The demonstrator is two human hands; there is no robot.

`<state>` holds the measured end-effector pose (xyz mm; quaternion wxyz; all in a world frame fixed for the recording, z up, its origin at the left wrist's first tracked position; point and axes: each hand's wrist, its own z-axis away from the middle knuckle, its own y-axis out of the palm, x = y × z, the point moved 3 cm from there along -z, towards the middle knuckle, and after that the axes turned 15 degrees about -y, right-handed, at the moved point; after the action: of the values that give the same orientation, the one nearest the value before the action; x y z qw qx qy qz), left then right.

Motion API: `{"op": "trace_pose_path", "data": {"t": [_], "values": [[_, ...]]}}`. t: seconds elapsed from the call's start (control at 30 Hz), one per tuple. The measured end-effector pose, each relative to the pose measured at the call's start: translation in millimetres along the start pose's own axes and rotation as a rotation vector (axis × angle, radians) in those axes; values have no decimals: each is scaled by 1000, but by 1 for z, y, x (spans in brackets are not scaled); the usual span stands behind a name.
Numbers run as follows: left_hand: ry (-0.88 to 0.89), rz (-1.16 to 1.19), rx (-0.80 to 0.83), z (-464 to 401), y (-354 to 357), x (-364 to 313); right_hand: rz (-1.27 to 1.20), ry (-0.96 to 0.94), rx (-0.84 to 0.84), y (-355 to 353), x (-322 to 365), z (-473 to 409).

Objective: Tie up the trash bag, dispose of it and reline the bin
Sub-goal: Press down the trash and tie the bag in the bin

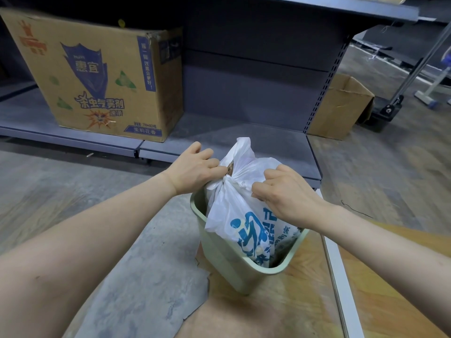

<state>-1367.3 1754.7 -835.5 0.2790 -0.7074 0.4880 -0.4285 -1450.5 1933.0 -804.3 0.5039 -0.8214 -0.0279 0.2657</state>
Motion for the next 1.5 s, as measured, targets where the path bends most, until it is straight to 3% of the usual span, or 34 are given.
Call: {"op": "trace_pose_path", "data": {"t": [0.4,0.63,0.77,0.93,1.17,1.5], "values": [[-29,20,-3,6,3,-1,2,51,92,11,-1,11],[-115,63,-43,12,2,11,46,109,22,13,1,13],[-77,80,-24,9,-4,6,26,204,-12,12,-2,15],[-47,108,-55,3,-5,-6,-11,325,31,16,-6,18],[-172,39,-22,18,-6,11,-9,370,63,18,-11,27],[-180,27,43,23,-11,11,-109,405,156,17,-15,21]]}}
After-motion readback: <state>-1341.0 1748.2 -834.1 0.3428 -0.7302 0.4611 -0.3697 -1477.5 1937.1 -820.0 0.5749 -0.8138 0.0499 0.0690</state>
